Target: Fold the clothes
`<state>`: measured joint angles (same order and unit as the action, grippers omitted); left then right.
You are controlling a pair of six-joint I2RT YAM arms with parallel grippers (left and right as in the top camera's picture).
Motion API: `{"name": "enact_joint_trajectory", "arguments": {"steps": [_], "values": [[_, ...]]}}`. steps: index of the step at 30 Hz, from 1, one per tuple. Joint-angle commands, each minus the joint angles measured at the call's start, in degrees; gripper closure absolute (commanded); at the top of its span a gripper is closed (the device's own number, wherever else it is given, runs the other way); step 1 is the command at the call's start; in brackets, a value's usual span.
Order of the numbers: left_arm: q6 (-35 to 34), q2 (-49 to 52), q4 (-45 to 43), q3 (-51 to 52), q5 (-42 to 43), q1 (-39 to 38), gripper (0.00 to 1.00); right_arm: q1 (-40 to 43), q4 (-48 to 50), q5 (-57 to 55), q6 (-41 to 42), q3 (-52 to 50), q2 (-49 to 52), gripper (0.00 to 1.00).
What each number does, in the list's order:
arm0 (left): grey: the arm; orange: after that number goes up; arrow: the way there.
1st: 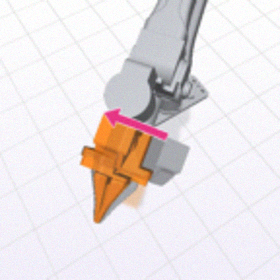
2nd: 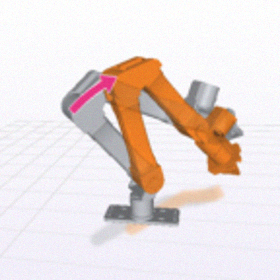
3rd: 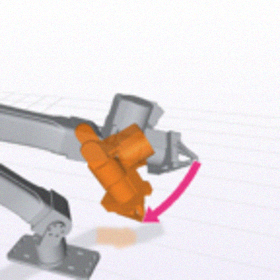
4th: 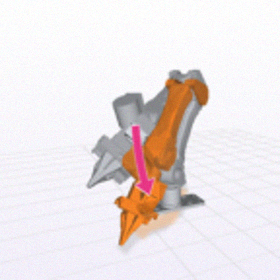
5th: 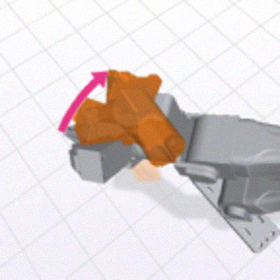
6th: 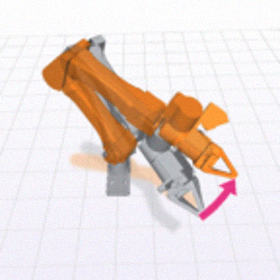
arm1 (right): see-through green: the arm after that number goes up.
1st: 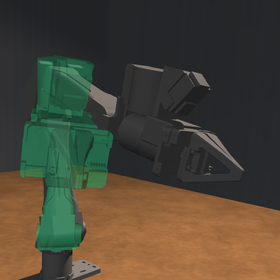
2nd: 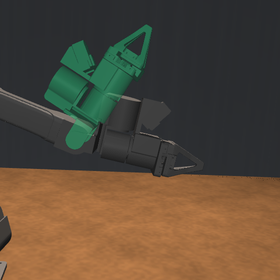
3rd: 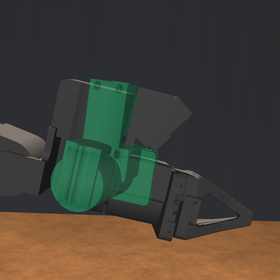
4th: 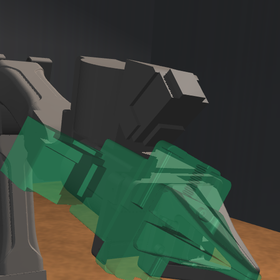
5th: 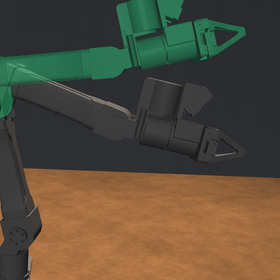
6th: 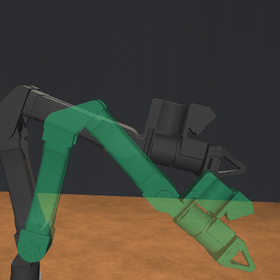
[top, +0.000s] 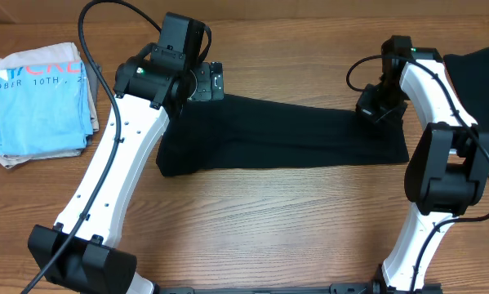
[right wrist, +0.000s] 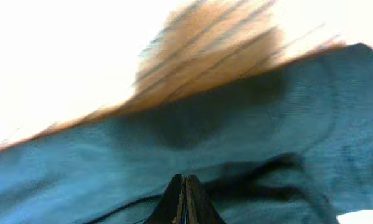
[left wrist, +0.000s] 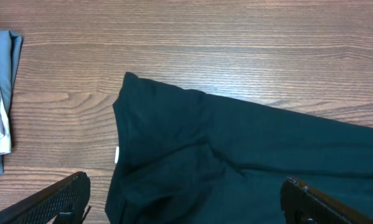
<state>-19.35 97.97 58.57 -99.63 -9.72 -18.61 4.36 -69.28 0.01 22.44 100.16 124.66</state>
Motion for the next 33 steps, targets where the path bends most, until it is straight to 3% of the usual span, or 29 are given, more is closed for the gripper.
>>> {"name": "enact_joint_trajectory", "arguments": {"steps": [1, 5, 12, 18, 33], "values": [[0.07, 0.31, -0.07, 0.2, -0.96, 0.22, 0.0, -0.11, 0.92, -3.41, -0.07, -2.49, -0.35, 0.96], [0.07, 0.31, -0.07, 0.2, -0.96, 0.22, 0.0, -0.11, 2.99, -3.65, 0.04, -5.33, -0.35, 0.96], [0.07, 0.31, -0.07, 0.2, -0.94, 0.22, 0.0, -0.11, -4.79, -3.82, 3.56, -5.62, -0.7, 0.96], [0.07, 0.31, -0.07, 0.2, -0.96, 0.26, 0.0, -0.11, -3.04, -6.38, 5.09, -9.55, -0.7, 0.96], [0.07, 0.31, -0.07, 0.2, -0.96, 0.26, 0.0, -0.13, -9.16, -8.76, 10.64, -10.1, -0.94, 0.96]]}}
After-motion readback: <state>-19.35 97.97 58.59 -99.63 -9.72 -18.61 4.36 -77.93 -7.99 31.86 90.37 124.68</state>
